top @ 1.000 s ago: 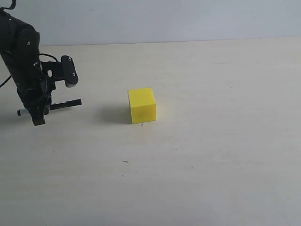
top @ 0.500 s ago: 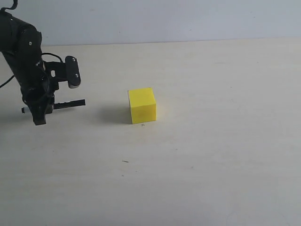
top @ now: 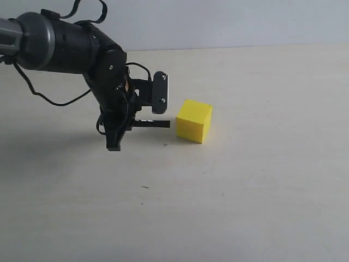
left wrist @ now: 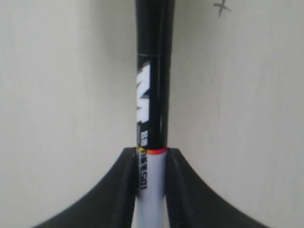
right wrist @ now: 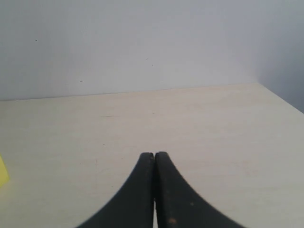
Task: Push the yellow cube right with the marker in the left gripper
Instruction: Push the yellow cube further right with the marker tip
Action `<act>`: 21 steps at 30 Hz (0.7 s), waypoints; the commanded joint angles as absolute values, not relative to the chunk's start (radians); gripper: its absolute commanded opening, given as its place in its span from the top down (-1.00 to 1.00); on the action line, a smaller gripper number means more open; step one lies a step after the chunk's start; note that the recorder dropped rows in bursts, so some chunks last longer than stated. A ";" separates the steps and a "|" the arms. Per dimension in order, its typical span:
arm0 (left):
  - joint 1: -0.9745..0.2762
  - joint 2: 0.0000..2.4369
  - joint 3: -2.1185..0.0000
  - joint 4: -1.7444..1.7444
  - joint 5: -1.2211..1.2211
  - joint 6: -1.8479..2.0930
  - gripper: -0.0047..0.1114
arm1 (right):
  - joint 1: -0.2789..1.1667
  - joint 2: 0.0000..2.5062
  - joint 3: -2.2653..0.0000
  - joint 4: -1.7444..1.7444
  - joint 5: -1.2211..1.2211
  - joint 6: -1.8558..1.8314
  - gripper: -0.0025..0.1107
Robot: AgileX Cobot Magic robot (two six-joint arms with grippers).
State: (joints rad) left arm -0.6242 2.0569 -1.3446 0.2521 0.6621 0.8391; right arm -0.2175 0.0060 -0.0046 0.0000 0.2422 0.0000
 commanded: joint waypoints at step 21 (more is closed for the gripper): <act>-0.710 2.144 -1.442 0.220 0.664 0.838 0.92 | -0.221 0.004 0.000 0.000 0.239 0.000 0.96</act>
State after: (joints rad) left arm -0.6729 2.1450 -1.4313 0.2386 0.6392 0.8257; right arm -0.2175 0.0060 -0.0046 0.0000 0.2422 0.0000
